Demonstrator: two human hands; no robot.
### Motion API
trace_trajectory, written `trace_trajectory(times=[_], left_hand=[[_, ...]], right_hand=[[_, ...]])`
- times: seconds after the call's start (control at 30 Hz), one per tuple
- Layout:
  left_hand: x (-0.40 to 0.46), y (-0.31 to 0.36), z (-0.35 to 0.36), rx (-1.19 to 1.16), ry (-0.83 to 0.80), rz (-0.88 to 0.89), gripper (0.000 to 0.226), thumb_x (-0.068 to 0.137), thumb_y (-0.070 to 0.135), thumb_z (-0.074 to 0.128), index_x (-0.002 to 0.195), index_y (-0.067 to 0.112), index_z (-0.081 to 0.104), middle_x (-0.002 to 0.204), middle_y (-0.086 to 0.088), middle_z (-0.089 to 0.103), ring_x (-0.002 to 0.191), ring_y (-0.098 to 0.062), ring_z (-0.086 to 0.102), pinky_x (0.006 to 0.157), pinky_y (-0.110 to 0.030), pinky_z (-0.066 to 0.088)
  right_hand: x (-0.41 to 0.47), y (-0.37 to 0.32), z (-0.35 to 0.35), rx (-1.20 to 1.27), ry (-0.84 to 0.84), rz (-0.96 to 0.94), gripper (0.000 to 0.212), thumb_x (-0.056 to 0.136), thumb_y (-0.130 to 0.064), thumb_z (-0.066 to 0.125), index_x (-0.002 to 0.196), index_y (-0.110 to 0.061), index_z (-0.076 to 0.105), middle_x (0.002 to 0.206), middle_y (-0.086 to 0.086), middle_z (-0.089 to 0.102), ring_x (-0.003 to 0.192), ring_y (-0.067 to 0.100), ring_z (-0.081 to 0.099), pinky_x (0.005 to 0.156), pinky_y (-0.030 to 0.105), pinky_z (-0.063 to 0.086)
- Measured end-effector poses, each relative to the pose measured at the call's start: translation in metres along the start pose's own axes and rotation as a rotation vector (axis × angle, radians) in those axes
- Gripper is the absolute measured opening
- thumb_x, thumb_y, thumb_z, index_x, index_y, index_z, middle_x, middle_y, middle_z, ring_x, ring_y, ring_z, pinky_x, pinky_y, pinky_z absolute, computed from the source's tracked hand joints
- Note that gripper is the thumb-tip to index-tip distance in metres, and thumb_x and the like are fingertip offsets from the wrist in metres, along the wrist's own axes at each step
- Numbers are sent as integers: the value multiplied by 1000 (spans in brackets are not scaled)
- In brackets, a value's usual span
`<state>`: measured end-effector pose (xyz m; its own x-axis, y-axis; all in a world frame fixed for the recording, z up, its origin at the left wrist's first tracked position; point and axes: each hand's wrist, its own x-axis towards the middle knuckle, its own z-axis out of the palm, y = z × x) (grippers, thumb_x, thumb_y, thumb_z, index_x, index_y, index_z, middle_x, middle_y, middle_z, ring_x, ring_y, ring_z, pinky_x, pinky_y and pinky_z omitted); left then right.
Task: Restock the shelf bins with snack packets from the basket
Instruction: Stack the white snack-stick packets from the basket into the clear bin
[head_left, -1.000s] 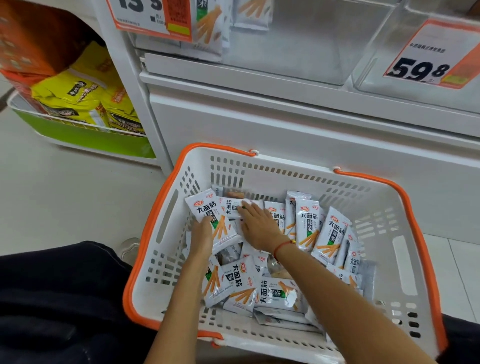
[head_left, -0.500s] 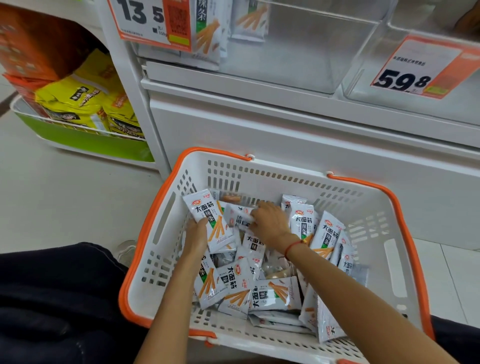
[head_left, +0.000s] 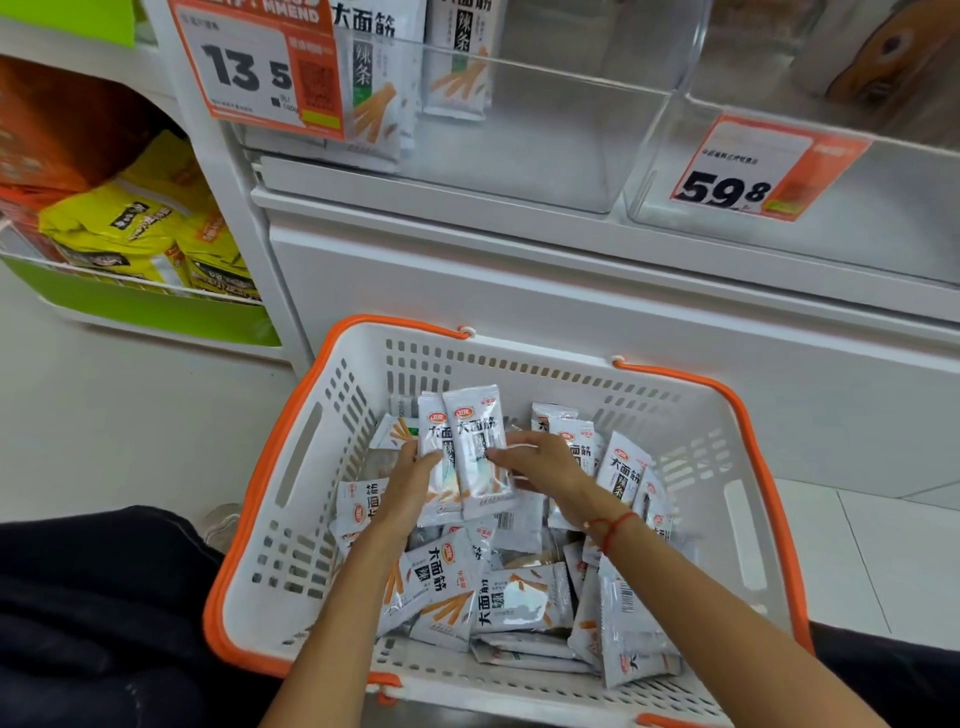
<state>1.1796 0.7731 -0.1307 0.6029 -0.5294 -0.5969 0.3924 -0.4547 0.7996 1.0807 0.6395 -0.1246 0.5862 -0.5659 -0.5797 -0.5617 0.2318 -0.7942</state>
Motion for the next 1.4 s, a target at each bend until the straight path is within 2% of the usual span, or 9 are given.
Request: trace_trajectory(times=[0.23, 0.4, 0.5, 0.67, 0.83, 0.97, 1.13, 1.2, 1.4], left_hand=[[1, 0, 7, -84, 1, -65, 41, 103, 21, 30, 141, 8, 34, 141, -9, 42, 131, -27, 40, 90, -25, 33], [0, -1, 6, -104, -4, -83, 42, 104, 32, 22, 141, 18, 37, 143, -8, 40, 132, -25, 38, 105, -26, 32], [3, -5, 7, -113, -24, -73, 36, 104, 29, 22, 101, 19, 56, 99, -6, 61, 86, -17, 59, 66, -11, 48], [2, -5, 12, -199, -70, -90, 51, 101, 47, 24, 137, 18, 47, 129, -11, 57, 117, -28, 56, 100, -43, 44], [-2, -3, 15, -221, -63, -114, 35, 98, 23, 42, 129, 8, 48, 112, -17, 59, 80, -21, 60, 63, -29, 50], [1, -6, 2, -183, -6, -100, 33, 102, 17, 35, 129, 7, 50, 118, -20, 60, 76, -17, 58, 61, -25, 45], [10, -6, -20, -251, 94, -103, 34, 101, 16, 38, 128, 4, 53, 123, -20, 59, 71, -15, 56, 58, -23, 45], [10, -5, -21, -270, 100, -110, 34, 100, 17, 37, 127, 5, 54, 120, -19, 61, 71, -15, 57, 56, -24, 44], [8, -6, -16, -297, 59, -130, 36, 100, 16, 36, 130, 4, 52, 125, -23, 58, 73, -19, 57, 61, -28, 43]], right_hand=[[-11, 18, 21, 139, 34, 16, 16, 79, -11, 75, 80, -14, 59, 75, 3, 65, 60, 4, 63, 56, 14, 53], [-12, 22, 30, 209, 80, -16, 28, 79, -15, 76, 104, -13, 62, 81, 6, 67, 67, 11, 64, 59, 19, 54], [-9, 25, 37, 200, 91, -48, 23, 80, -14, 75, 99, -20, 64, 87, 8, 65, 69, 13, 65, 61, 20, 55], [-9, 26, 41, 215, 138, -96, 23, 78, -15, 77, 99, -16, 68, 73, 1, 65, 65, 13, 64, 69, 27, 56], [-6, 22, 37, 98, 112, -93, 36, 81, -21, 74, 113, -7, 67, 80, 3, 67, 74, 17, 65, 83, 37, 56], [0, 5, 9, -470, 66, -247, 27, 95, -24, 54, 119, -12, 61, 105, 2, 65, 91, 17, 60, 73, 22, 51], [8, 24, -28, -1583, -246, -564, 58, 88, -1, 53, 139, -27, 42, 150, 2, 35, 137, 24, 32, 112, 41, 31], [9, 30, -31, -1717, -319, -642, 62, 90, -3, 51, 143, -31, 35, 156, 2, 24, 141, 25, 24, 115, 41, 23], [21, 24, -40, -1778, -262, -817, 44, 92, -3, 47, 133, -21, 50, 125, 4, 60, 112, 26, 51, 100, 36, 35]])
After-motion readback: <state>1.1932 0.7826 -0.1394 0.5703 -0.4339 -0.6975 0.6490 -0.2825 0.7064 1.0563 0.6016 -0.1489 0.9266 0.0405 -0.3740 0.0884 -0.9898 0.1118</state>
